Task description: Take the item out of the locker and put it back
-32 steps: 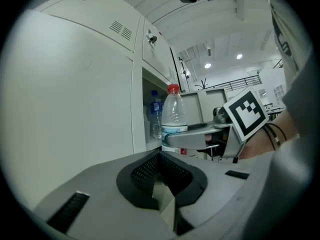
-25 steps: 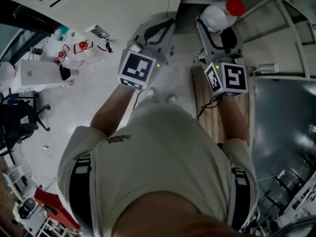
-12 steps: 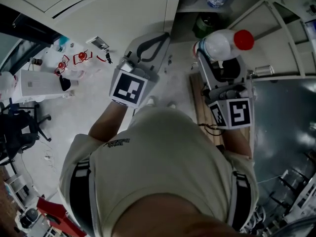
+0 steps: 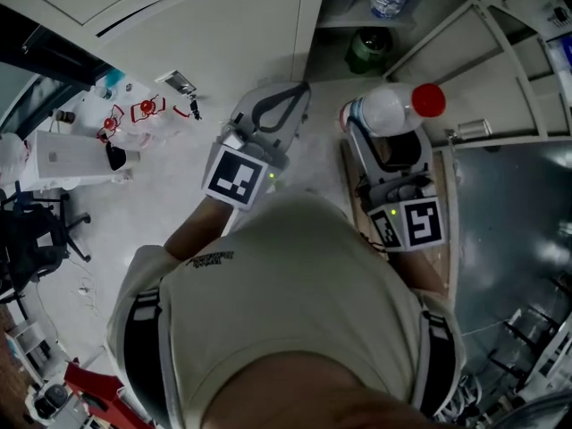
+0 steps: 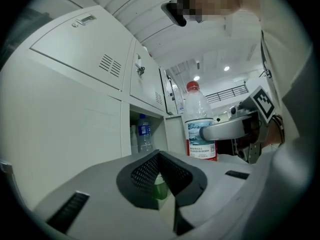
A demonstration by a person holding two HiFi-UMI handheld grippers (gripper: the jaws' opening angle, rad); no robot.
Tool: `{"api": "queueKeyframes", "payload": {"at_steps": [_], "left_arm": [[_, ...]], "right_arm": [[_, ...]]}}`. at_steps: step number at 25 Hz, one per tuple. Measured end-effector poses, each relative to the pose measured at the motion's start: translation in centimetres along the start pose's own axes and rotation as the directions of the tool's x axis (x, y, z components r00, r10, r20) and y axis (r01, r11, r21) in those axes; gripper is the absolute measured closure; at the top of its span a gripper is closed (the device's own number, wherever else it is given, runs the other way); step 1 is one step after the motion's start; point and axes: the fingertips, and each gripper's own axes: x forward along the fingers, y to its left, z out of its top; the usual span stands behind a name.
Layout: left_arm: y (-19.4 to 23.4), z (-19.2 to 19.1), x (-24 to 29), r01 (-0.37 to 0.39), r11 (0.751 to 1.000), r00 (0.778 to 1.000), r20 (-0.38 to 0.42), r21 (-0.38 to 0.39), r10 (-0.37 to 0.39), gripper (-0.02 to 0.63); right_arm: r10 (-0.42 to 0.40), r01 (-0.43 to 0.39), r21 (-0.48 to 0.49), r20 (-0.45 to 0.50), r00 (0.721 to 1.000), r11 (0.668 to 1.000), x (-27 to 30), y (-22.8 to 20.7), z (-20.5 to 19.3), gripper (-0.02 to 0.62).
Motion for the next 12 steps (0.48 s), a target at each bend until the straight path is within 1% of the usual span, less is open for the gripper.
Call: {"api": "queueKeyframes", "payload": {"at_steps": [4,9,12], "left_arm": [[-0.2,0.01,-0.01,0.002,1.0,1.0,-0.005,0.002,-0.002,0.594],[-0.75,0.2,-0.16,0.031,1.0,1.0,0.003,-0.003,-0.031,0.594],[-0.62,-0.01,-0.27,0.02,1.0,1.0,-0.005,-0.007,-0.02,0.594]], "right_arm": [[-0.001,0.0,-0.004,-0.008,1.0,1.0,-0.26,0.12,-0.15,0.296],[0.017,-0.017,0.0,-0.014,1.0,1.0,-0.4,0.66,-0.2,0.296],[0.017,-0.016,0.007,-0.019,1.0,1.0,-0.59,0.88,-0.22,0.296]]}}
